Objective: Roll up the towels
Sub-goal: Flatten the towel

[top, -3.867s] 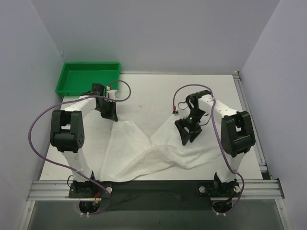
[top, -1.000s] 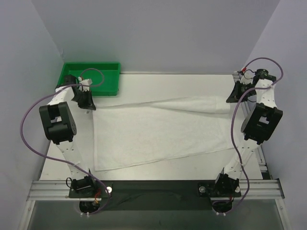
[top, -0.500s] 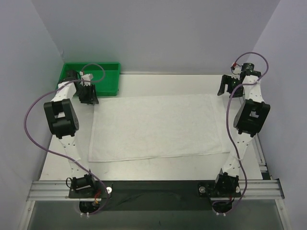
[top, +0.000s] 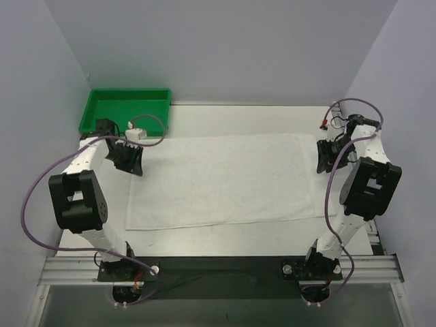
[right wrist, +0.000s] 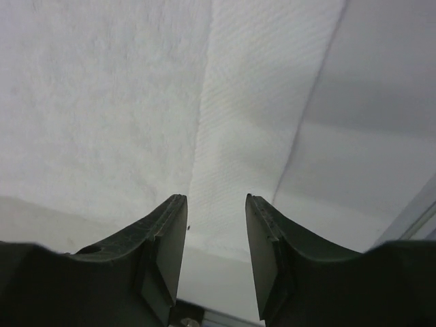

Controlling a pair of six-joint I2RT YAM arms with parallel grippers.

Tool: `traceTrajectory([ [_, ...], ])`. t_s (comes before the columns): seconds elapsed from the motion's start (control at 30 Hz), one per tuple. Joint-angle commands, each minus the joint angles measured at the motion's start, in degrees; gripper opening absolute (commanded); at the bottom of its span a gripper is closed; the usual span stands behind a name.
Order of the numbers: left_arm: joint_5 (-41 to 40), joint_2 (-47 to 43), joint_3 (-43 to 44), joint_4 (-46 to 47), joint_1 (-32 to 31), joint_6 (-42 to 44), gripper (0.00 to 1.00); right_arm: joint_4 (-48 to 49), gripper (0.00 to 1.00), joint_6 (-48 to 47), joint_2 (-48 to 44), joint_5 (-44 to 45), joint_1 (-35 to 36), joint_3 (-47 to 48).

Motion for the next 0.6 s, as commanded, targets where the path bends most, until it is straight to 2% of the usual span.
traceTrajectory([
  [0.0,-0.72,-1.22,-6.88,-2.47,-2.57,6.21,0.46,-5.98,0.39,-6.59,-1.81,-0.26,0.33,-6.95],
  [0.13,-3.34,-0.87,-13.91,-0.64,-5.21,6.39,0.43,-5.98,0.31,-8.08,-0.41,0.44,0.94,-12.67],
  [0.23,-5.72,0.97,-15.25,2.0,-6.35,5.34,0.41,-5.28,0.29,-7.56,2.58,1.32,1.47,-14.61],
  [0.43,-12.04,10.09,-7.97,5.78,-4.69,1.47,0.4,-2.81,0.28,-2.57,7.5,3.08,2.87,-11.28],
  [0.57,-12.41,14.24,-0.49,5.53,-3.46,0.85,0.4,-3.08,0.29,-0.97,7.6,4.75,4.72,-9.08],
])
